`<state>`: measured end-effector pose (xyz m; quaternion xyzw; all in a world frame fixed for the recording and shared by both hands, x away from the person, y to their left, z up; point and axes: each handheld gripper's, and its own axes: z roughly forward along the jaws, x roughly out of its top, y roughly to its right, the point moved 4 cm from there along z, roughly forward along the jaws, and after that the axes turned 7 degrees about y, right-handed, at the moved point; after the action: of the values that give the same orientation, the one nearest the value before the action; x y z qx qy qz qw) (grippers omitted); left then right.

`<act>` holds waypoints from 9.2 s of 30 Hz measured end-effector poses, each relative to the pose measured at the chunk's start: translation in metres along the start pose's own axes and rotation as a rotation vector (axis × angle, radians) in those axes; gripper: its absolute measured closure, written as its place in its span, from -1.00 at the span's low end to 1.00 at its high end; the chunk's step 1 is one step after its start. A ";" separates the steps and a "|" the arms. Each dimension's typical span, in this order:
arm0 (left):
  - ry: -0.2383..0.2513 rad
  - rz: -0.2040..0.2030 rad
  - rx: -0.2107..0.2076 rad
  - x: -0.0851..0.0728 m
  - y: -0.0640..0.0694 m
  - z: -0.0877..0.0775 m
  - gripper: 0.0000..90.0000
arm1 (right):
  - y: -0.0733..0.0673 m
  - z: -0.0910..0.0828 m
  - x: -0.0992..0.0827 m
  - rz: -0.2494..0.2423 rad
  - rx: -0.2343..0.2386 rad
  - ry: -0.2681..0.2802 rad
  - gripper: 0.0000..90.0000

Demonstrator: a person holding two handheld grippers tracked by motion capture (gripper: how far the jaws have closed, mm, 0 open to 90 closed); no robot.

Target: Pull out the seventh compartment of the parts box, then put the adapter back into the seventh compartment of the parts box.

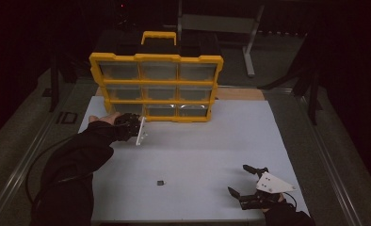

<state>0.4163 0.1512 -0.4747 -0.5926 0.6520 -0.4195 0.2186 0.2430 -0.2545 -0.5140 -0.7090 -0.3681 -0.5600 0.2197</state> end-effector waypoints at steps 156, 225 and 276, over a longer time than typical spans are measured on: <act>0.458 -1.028 -0.185 -0.010 0.093 -0.095 -1.00 | -0.001 -0.001 0.002 -0.008 -0.012 -0.002 -0.83; 0.465 -1.059 -0.315 -0.012 0.086 -0.120 -1.00 | -0.002 -0.001 0.003 -0.014 -0.010 0.002 -0.83; 0.560 -0.910 -0.513 0.060 0.070 -0.103 -1.00 | -0.003 -0.001 0.003 -0.017 -0.007 0.000 -0.83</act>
<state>0.2825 0.1199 -0.4620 -0.7134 0.4457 -0.4404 -0.3138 0.2405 -0.2524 -0.5108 -0.7067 -0.3721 -0.5631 0.2123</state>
